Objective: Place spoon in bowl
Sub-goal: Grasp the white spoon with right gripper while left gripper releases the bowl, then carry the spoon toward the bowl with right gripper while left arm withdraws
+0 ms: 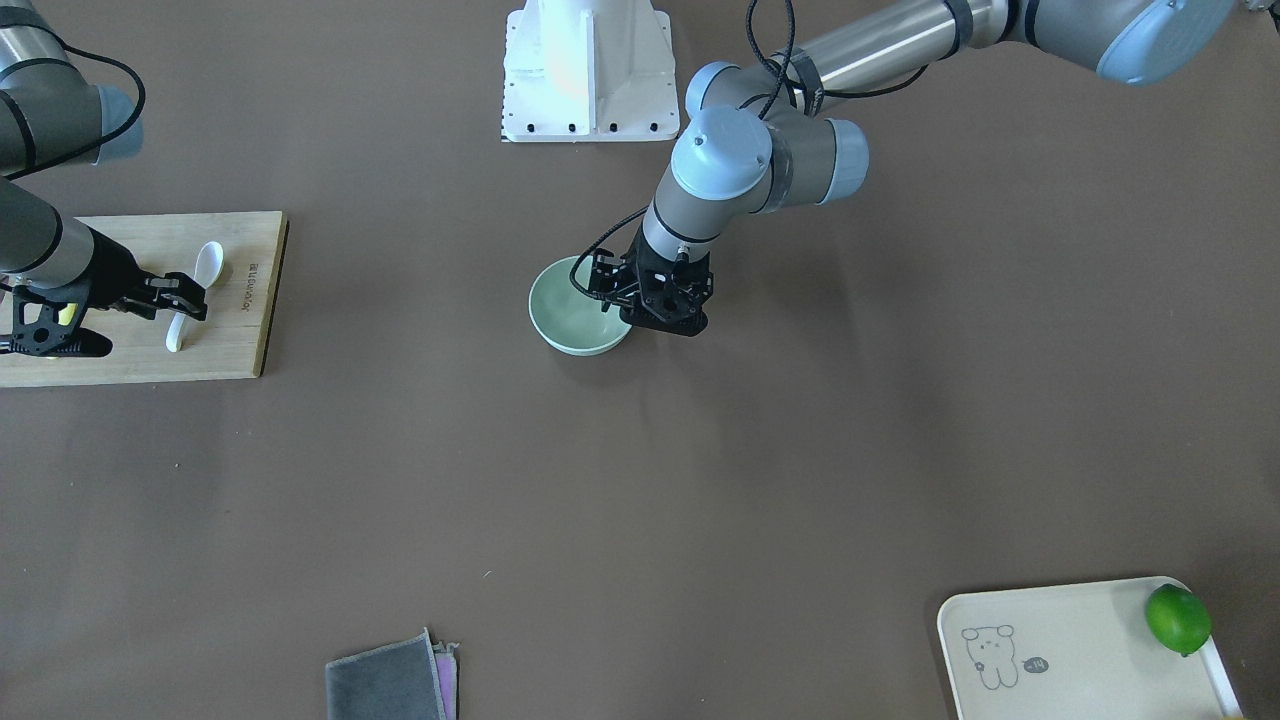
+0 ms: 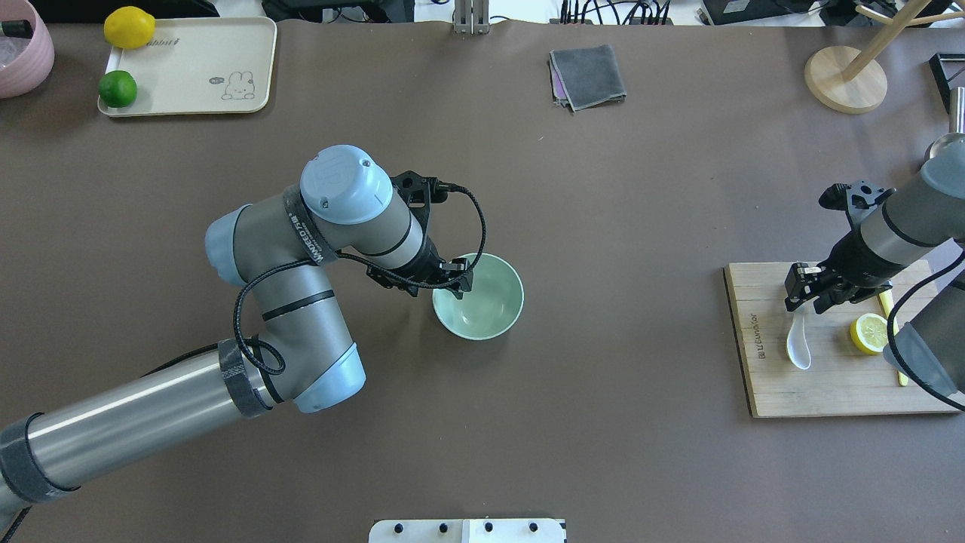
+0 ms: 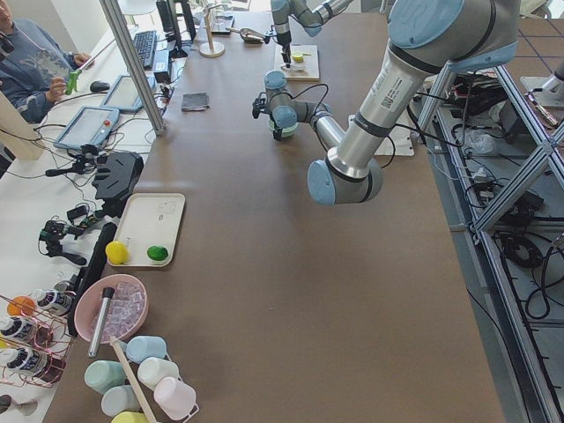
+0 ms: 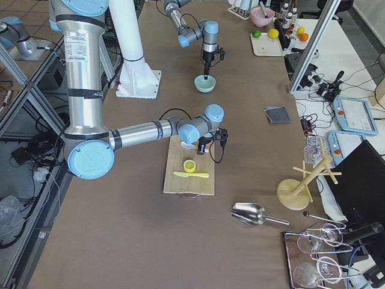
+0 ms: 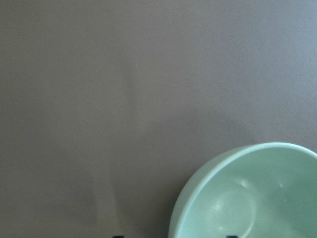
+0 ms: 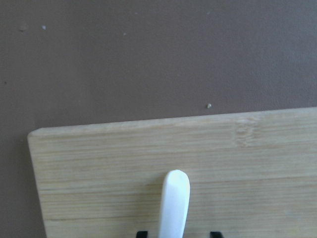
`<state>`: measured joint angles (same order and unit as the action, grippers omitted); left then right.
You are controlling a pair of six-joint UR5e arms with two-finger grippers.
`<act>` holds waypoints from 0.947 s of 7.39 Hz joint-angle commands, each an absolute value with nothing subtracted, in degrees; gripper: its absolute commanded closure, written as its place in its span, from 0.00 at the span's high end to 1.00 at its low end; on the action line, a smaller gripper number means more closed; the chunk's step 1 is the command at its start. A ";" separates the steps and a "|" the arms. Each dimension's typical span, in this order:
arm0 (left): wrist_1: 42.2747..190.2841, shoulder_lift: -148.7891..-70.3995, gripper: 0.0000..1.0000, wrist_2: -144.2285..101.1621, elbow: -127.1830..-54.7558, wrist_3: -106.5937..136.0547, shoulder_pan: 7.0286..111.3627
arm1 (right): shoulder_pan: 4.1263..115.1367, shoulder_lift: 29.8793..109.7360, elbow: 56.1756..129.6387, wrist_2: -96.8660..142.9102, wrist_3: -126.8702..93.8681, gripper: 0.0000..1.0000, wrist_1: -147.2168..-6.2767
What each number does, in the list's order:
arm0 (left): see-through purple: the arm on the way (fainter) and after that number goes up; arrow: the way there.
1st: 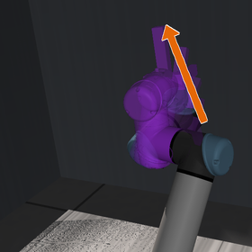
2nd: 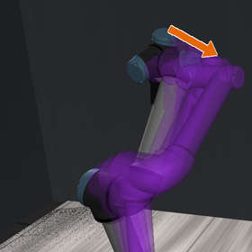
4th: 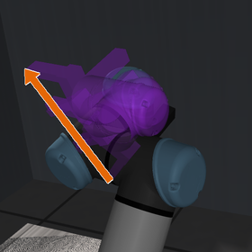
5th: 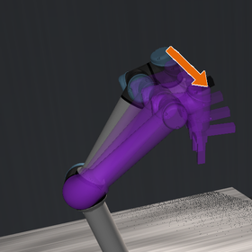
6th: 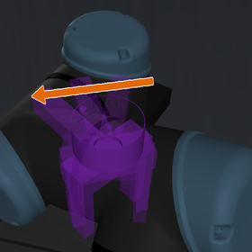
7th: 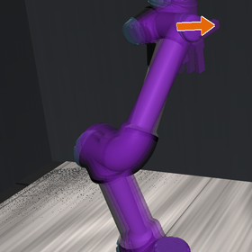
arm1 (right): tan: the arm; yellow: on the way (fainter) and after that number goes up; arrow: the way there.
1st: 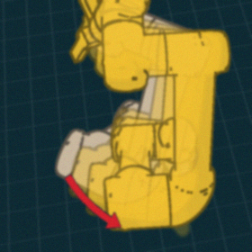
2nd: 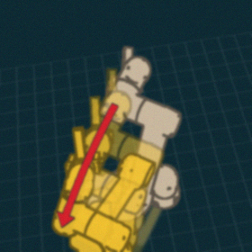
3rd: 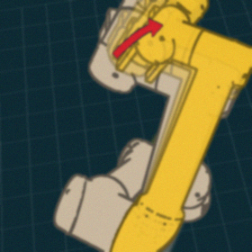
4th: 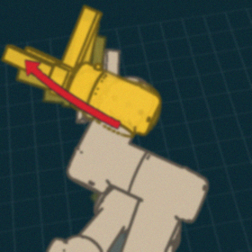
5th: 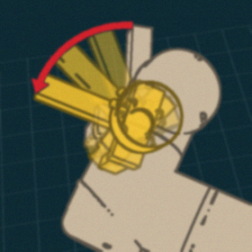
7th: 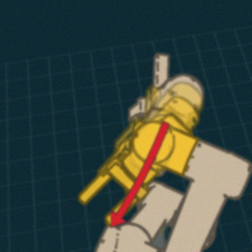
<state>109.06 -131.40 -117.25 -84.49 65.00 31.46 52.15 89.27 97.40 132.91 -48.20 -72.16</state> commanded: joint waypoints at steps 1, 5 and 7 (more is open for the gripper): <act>108.81 -130.70 0.76 -117.59 -86.20 64.86 33.64 | 52.12 89.30 97.38 133.07 -47.81 0.00 -72.07; 108.28 -113.16 0.86 -127.94 -97.99 50.33 46.37 | 52.29 88.95 102.80 133.94 -48.43 0.00 -72.77; 108.46 -102.27 0.89 -131.73 -101.59 35.14 53.14 | 52.65 85.99 105.72 134.03 -52.79 0.00 -73.12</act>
